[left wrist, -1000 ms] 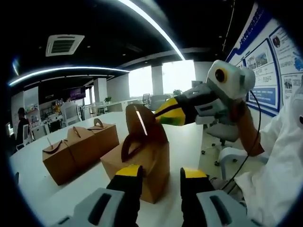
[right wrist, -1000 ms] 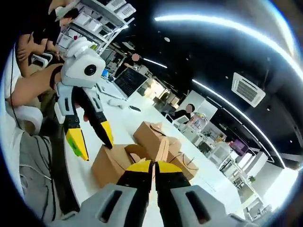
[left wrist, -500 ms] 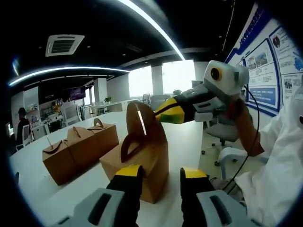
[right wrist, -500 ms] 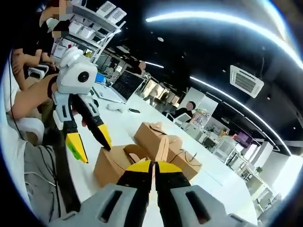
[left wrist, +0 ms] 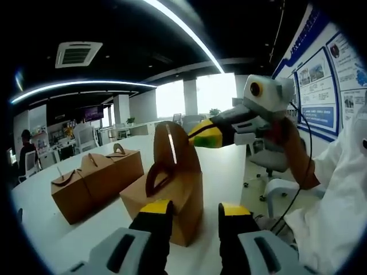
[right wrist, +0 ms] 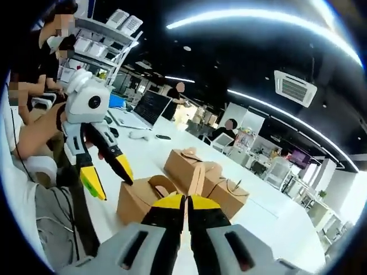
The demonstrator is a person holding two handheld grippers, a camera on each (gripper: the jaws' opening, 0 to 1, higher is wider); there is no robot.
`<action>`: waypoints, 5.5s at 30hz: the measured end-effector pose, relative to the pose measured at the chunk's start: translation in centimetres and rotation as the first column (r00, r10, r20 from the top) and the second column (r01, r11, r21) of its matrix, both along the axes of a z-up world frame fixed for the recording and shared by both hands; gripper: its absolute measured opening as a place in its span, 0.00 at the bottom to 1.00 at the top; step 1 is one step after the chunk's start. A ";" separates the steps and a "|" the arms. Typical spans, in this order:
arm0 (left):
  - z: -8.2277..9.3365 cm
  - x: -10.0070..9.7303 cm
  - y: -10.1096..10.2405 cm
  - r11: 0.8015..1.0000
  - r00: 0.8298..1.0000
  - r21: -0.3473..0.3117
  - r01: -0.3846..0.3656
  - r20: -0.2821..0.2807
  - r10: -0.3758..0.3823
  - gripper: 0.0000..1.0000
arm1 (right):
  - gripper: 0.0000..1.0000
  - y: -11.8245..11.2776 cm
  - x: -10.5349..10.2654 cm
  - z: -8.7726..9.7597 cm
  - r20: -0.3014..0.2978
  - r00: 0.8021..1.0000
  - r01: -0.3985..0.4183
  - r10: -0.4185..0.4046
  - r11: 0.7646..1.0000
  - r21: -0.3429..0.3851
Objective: Pick up one paper box from the group, open the paper box, and remove the item inside
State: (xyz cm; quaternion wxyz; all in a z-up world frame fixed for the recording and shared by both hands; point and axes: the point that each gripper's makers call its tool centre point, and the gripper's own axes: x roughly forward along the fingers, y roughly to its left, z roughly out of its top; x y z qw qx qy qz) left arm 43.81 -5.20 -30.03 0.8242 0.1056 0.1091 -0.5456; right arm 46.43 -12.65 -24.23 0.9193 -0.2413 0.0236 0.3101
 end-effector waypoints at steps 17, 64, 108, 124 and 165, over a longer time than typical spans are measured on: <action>0.0 -0.1 -0.1 1.000 1.000 0.001 0.002 0.000 -0.002 0.34 | 0.04 -0.9 0.4 0.0 -0.073 0.997 0.004 0.003 0.995 0.103; 0.0 -0.1 0.1 1.000 1.000 0.007 0.003 0.004 -0.003 0.33 | 0.04 -3.2 1.6 -1.1 -0.254 0.964 0.016 0.081 0.933 0.359; 0.0 0.0 0.2 1.000 1.000 0.008 0.000 0.001 0.000 0.32 | 0.04 -4.8 2.9 -4.9 -0.418 0.902 0.094 0.109 0.895 0.436; 0.0 0.1 0.3 1.000 1.000 0.010 -0.003 0.001 0.003 0.32 | 0.05 -4.7 3.0 -6.1 -0.461 0.878 0.100 0.124 0.896 0.432; 0.1 0.9 1.1 0.999 0.999 0.016 -0.041 0.009 0.041 0.32 | 0.04 -3.4 1.8 -7.1 -0.515 0.838 0.052 0.180 0.913 0.404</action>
